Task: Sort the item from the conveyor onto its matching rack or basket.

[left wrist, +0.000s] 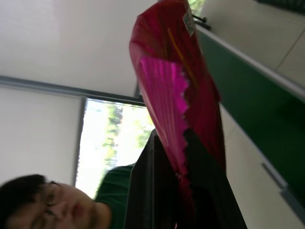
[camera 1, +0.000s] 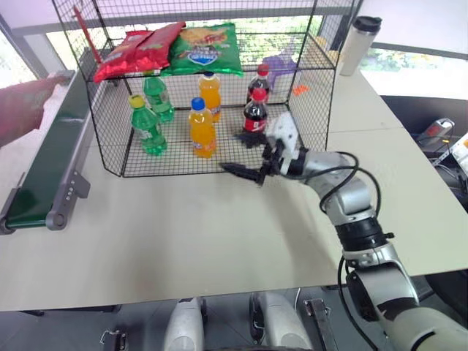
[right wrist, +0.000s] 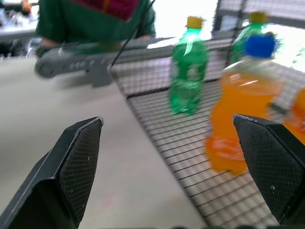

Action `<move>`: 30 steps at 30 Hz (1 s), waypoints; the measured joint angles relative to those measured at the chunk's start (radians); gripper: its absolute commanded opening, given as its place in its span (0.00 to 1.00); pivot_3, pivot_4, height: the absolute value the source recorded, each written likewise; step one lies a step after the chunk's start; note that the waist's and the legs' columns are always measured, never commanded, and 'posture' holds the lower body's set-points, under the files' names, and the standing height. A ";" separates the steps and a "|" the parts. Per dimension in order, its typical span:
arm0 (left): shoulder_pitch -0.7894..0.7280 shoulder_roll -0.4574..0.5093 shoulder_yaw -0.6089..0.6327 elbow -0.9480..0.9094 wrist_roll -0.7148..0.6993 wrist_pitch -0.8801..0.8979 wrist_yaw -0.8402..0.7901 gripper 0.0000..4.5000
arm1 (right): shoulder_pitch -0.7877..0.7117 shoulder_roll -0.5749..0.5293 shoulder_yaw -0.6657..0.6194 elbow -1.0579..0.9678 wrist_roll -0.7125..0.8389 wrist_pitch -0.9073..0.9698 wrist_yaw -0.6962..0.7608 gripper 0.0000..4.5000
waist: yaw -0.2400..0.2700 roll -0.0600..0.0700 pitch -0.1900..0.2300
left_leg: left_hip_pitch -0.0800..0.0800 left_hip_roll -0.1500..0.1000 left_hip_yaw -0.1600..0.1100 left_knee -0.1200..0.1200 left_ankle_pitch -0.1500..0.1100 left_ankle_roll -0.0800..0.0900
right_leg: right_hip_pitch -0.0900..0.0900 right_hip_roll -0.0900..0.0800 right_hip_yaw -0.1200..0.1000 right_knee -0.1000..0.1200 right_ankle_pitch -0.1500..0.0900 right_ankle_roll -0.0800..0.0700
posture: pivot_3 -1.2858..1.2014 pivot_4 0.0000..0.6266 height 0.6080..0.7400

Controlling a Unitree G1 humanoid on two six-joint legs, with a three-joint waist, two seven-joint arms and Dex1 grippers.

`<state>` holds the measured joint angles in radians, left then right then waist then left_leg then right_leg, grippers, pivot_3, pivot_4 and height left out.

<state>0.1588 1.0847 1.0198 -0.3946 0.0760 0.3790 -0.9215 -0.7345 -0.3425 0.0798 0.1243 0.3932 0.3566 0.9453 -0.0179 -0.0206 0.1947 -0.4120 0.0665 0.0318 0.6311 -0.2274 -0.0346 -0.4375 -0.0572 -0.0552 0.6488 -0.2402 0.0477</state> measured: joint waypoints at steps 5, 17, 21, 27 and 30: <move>-0.057 0.172 0.190 0.002 -0.197 0.305 -0.299 0.01 | -0.075 -0.069 -0.110 -0.004 0.140 0.128 0.051 1.00 | 0.004 0.000 0.000 | 0.001 0.000 -0.001 0.000 0.000 0.000 | 0.001 0.001 0.000 -0.001 0.000 0.000 | 0.52 0.24 1.00; -0.544 0.336 -0.074 0.070 -0.891 0.588 -0.382 0.01 | -0.156 -0.149 -0.173 -0.001 0.300 0.305 0.177 1.00 | 0.002 0.001 0.001 | 0.002 0.000 -0.002 0.000 0.000 0.000 | 0.003 0.002 0.002 0.000 -0.001 -0.001 | 0.52 0.24 1.00; -0.728 0.275 -0.331 0.109 -1.028 0.523 -0.303 0.01 | -0.166 -0.152 -0.166 0.013 0.302 0.315 0.210 1.00 | 0.005 0.001 0.001 | 0.002 0.000 -0.002 0.000 0.000 0.000 | 0.003 0.002 0.002 0.001 -0.001 0.000 | 0.52 0.24 1.00; -0.915 0.155 -0.625 0.159 -1.037 0.423 -0.276 0.01 | -0.175 -0.141 -0.165 0.001 0.365 0.374 0.245 1.00 | 0.006 0.001 0.001 | 0.002 0.000 -0.002 0.001 0.000 0.000 | 0.003 0.003 0.003 0.001 -0.001 0.000 | 0.52 0.24 1.00; -0.967 0.112 -0.702 0.185 -1.015 0.396 -0.280 0.01 | -0.176 -0.130 -0.168 -0.014 0.400 0.405 0.247 1.00 | 0.004 0.001 0.001 | 0.002 0.001 -0.002 0.001 0.000 0.000 | 0.003 0.005 0.003 0.001 -0.001 0.000 | 0.52 0.24 1.00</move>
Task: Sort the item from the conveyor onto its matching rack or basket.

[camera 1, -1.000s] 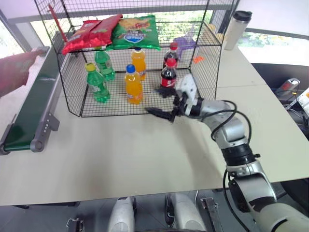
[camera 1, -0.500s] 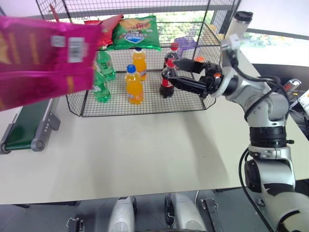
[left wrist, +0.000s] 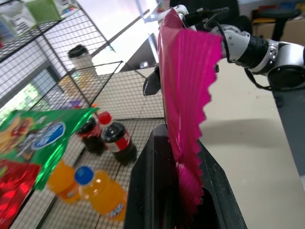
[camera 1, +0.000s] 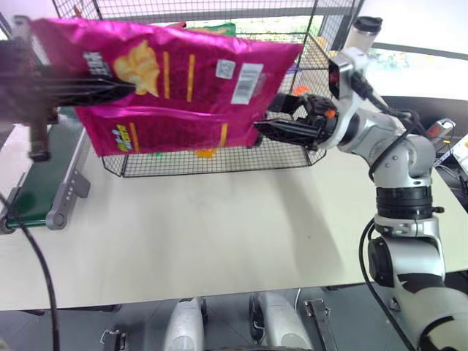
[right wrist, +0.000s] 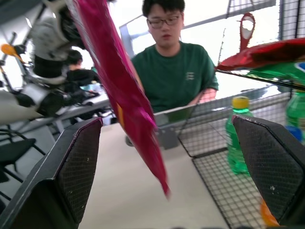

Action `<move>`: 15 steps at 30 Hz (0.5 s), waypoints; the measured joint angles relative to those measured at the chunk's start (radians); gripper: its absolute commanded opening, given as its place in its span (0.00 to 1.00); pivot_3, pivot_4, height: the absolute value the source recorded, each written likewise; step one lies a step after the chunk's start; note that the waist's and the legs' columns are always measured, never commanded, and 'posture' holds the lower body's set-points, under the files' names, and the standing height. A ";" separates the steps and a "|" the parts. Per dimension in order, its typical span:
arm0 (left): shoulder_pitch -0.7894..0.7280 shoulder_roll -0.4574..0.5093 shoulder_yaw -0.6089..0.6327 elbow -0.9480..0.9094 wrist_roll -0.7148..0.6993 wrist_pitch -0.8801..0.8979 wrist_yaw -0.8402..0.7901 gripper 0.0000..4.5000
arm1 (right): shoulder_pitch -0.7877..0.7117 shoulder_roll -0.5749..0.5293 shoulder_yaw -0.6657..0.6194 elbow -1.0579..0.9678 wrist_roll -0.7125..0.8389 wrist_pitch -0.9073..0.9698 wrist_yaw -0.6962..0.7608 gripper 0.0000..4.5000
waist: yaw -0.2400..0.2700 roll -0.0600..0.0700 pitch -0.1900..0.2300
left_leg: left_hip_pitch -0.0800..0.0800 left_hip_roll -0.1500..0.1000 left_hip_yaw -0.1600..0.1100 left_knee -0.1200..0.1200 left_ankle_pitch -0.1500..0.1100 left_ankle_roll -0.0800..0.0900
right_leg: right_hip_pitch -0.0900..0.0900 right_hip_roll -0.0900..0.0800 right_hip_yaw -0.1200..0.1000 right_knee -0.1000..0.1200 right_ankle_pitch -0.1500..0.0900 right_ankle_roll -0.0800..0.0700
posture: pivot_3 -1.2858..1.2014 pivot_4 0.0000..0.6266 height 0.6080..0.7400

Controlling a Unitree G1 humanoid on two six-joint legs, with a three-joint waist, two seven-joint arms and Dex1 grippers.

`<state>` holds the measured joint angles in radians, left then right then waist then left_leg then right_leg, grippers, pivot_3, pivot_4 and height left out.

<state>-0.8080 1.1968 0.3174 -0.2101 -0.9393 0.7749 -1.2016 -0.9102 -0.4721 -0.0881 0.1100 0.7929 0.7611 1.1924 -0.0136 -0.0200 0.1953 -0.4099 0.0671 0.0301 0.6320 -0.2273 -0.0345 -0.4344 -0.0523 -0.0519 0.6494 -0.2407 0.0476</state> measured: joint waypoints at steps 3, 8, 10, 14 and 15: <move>-0.071 -0.070 -0.075 0.036 0.035 -0.036 -0.015 0.01 | -0.001 0.039 0.012 -0.044 0.020 0.016 -0.001 1.00 | 0.001 0.000 0.000 | 0.000 0.001 0.000 0.000 0.000 0.000 | 0.000 0.001 0.000 0.001 0.000 0.000 | 0.52 0.24 1.00; -0.094 -0.119 -0.126 0.077 0.078 -0.061 -0.027 0.00 | -0.001 0.078 0.033 -0.067 0.018 0.015 -0.034 0.71 | 0.002 0.000 0.000 | 0.000 0.001 0.000 0.000 0.000 0.000 | 0.000 0.001 0.001 0.001 0.000 0.000 | 0.52 0.24 1.00; -0.095 -0.122 -0.126 0.081 0.082 -0.063 -0.037 0.00 | -0.001 0.085 0.032 -0.067 0.018 0.008 -0.047 0.47 | 0.002 0.000 0.000 | 0.000 0.001 0.000 0.000 0.000 0.000 | 0.000 0.001 0.001 0.000 0.000 0.000 | 0.52 0.24 1.00; -0.089 -0.123 -0.126 0.084 0.100 -0.068 -0.051 0.00 | 0.017 0.090 0.028 -0.107 0.030 0.009 -0.063 0.01 | 0.002 0.000 0.000 | 0.000 0.001 0.000 0.000 0.000 0.000 | 0.000 0.001 0.001 0.001 0.000 0.000 | 0.52 0.24 1.00; -0.087 -0.123 -0.126 0.087 0.104 -0.068 -0.054 0.00 | 0.024 0.090 0.029 -0.119 0.034 0.009 -0.065 0.01 | 0.002 0.000 0.000 | 0.000 0.001 0.000 0.001 0.000 0.000 | 0.000 0.001 0.001 0.001 0.000 0.000 | 0.52 0.24 1.00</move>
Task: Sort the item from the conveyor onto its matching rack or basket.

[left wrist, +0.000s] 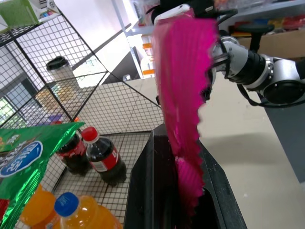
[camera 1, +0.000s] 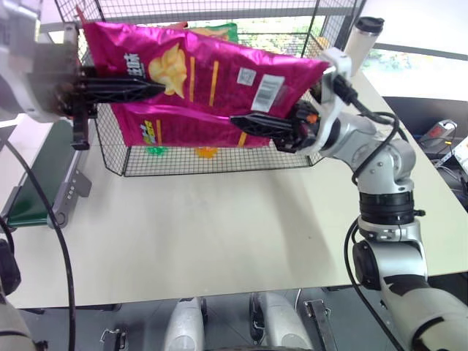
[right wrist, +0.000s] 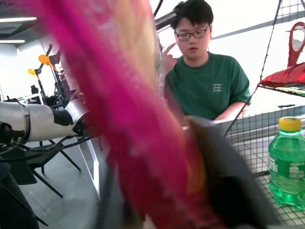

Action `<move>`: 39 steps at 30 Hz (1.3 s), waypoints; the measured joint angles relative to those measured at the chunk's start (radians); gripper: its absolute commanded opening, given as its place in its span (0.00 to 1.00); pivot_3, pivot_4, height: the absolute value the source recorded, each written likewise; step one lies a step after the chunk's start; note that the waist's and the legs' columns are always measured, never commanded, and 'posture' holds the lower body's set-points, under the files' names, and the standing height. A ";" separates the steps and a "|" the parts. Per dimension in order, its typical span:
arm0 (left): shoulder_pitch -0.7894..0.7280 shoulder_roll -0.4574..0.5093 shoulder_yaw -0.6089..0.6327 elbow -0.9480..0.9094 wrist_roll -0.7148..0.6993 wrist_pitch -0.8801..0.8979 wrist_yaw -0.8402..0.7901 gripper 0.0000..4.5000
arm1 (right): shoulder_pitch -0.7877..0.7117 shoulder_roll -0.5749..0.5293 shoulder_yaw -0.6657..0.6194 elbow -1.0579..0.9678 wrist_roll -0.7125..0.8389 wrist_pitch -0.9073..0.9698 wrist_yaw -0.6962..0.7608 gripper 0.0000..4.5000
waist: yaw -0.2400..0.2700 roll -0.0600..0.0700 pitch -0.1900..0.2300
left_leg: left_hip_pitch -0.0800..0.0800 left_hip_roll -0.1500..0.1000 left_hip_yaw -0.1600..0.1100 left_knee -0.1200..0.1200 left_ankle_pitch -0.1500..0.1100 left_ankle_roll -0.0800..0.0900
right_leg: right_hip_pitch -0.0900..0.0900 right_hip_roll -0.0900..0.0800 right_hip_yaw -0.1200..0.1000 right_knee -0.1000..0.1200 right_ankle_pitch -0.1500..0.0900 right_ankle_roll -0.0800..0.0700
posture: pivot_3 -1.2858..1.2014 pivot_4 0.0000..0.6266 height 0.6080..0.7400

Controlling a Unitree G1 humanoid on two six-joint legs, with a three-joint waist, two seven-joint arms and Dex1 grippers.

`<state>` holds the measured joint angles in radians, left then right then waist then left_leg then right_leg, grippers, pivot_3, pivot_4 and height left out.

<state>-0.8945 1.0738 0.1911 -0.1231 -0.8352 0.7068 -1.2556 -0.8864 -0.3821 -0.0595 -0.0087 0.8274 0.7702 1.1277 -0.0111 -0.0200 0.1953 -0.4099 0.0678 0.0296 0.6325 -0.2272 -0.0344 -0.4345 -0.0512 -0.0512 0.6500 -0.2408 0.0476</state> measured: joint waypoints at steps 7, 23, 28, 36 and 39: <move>0.017 -0.014 0.000 0.005 0.033 -0.006 0.017 0.19 | 0.015 -0.010 0.005 -0.035 -0.001 0.006 -0.029 0.00 | 0.000 0.000 0.000 | 0.000 0.000 0.000 0.000 0.000 0.000 | 0.000 0.000 0.000 0.000 0.000 0.000 | 0.52 0.24 1.00; 0.225 -0.055 0.200 0.078 0.123 -0.062 0.240 0.68 | 0.122 -0.180 -0.183 -0.178 -0.118 -0.095 -0.376 0.00 | 0.009 0.000 0.000 | 0.000 0.000 0.001 0.000 0.000 0.000 | 0.000 -0.001 0.000 -0.001 0.000 0.000 | 0.52 0.24 1.00; 0.262 -0.167 0.210 -0.032 0.045 -0.011 0.336 0.68 | 0.152 -0.277 -0.232 -0.270 -0.225 -0.174 -0.476 0.00 | 0.016 0.000 0.000 | 0.000 0.000 0.001 0.000 0.000 0.000 | 0.000 -0.001 0.001 -0.001 0.000 0.000 | 0.52 0.24 1.00; 0.308 -0.312 0.208 -0.207 -0.072 0.053 0.511 0.68 | 0.146 -0.306 -0.078 -0.202 -0.579 -0.466 -0.592 0.00 | 0.000 -0.001 0.000 | 0.001 0.000 0.001 0.000 0.000 0.000 | 0.000 0.000 0.004 -0.001 0.000 0.000 | 0.52 0.24 1.00; 0.366 -0.340 0.207 -0.249 -0.112 0.072 0.547 0.68 | 0.134 -0.287 -0.058 -0.152 -0.642 -0.527 -0.629 0.00 | -0.001 -0.001 0.000 | 0.001 0.000 0.002 0.000 0.000 0.000 | 0.000 0.000 0.005 -0.001 0.000 0.000 | 0.52 0.24 1.00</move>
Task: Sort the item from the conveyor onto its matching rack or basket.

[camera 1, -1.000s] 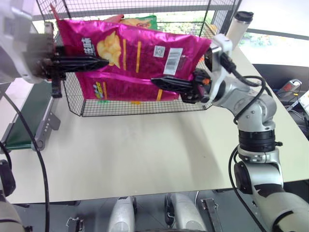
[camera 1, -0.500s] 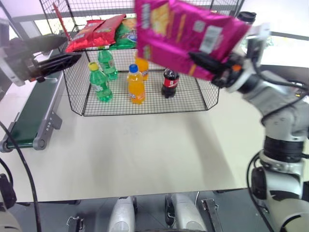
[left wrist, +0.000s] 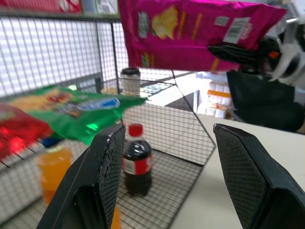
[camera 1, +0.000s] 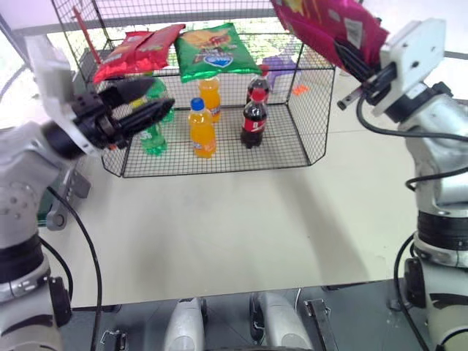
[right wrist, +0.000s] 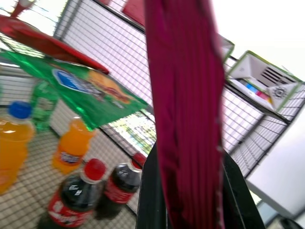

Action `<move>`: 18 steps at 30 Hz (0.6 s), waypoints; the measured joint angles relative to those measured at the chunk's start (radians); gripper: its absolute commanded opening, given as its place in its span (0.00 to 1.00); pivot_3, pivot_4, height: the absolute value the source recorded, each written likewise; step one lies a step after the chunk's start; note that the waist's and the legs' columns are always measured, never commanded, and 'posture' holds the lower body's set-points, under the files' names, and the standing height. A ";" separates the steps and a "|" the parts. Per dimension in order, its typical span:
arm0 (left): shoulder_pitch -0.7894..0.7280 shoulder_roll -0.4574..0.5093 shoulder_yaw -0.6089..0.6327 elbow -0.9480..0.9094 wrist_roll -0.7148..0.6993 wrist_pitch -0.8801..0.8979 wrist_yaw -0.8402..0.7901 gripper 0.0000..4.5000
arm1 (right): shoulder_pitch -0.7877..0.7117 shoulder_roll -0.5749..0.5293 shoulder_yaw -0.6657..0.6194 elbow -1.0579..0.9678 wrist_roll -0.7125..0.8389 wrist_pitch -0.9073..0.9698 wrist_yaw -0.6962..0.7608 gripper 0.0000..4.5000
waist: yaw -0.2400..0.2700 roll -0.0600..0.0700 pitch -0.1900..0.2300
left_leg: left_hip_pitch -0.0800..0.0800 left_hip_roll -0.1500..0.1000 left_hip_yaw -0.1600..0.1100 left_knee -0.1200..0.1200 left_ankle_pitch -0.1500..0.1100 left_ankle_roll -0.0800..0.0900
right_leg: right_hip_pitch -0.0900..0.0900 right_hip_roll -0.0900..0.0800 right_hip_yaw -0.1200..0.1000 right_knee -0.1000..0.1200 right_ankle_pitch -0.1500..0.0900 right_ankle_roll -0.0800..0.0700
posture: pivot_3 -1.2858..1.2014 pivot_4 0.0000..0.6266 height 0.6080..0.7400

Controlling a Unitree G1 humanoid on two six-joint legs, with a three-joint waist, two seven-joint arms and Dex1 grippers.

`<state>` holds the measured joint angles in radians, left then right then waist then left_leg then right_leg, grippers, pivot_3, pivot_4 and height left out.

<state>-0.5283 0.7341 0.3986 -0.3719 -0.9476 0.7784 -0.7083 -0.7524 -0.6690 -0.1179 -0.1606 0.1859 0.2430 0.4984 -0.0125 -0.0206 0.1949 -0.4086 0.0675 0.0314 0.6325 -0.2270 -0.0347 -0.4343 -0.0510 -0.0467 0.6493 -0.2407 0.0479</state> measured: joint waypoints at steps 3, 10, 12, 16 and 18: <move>0.038 -0.009 0.004 -0.032 -0.015 0.001 0.039 0.68 | -0.061 -0.012 0.087 0.123 -0.169 -0.106 -0.056 0.00 | -0.002 0.000 0.000 | 0.001 0.000 0.000 0.000 0.000 0.000 | 0.000 0.000 0.000 0.000 0.000 0.000 | 0.52 0.24 1.00; 0.107 -0.039 0.012 -0.107 -0.043 -0.008 0.116 0.68 | -0.220 0.077 0.305 0.488 -0.491 -0.234 -0.218 0.00 | -0.003 0.000 0.000 | 0.000 0.000 0.001 0.000 0.000 0.000 | 0.000 0.001 0.003 0.000 0.000 0.000 | 0.52 0.24 1.00; 0.125 -0.039 0.013 -0.117 -0.043 -0.015 0.133 0.68 | -0.261 0.103 0.328 0.567 -0.531 -0.250 -0.247 0.00 | -0.001 0.000 0.000 | 0.000 0.000 0.001 0.000 0.000 0.000 | 0.000 0.001 0.003 0.000 0.000 0.000 | 0.52 0.24 1.00; 0.156 -0.041 0.013 -0.137 -0.043 -0.026 0.158 0.68 | -0.366 0.141 0.346 0.696 -0.577 -0.253 -0.285 0.00 | 0.000 0.000 0.000 | 0.000 0.000 0.001 0.000 0.000 0.000 | 0.000 0.000 0.003 -0.001 0.000 0.000 | 0.52 0.24 1.00; 0.176 -0.052 0.013 -0.150 -0.043 -0.035 0.172 0.68 | -0.428 0.149 0.363 0.773 -0.608 -0.247 -0.300 0.00 | -0.001 0.000 0.000 | 0.000 0.000 0.001 0.000 0.000 0.000 | 0.000 0.001 0.004 -0.001 0.000 0.000 | 0.52 0.24 1.00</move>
<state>-0.3522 0.6825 0.4117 -0.5219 -0.9907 0.7439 -0.5367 -1.1800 -0.5199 0.2447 0.6123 -0.4221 -0.0043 0.1987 -0.0132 -0.0207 0.1949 -0.4087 0.0673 0.0329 0.6325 -0.2268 -0.0350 -0.4348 -0.0504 -0.0430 0.6486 -0.2405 0.0476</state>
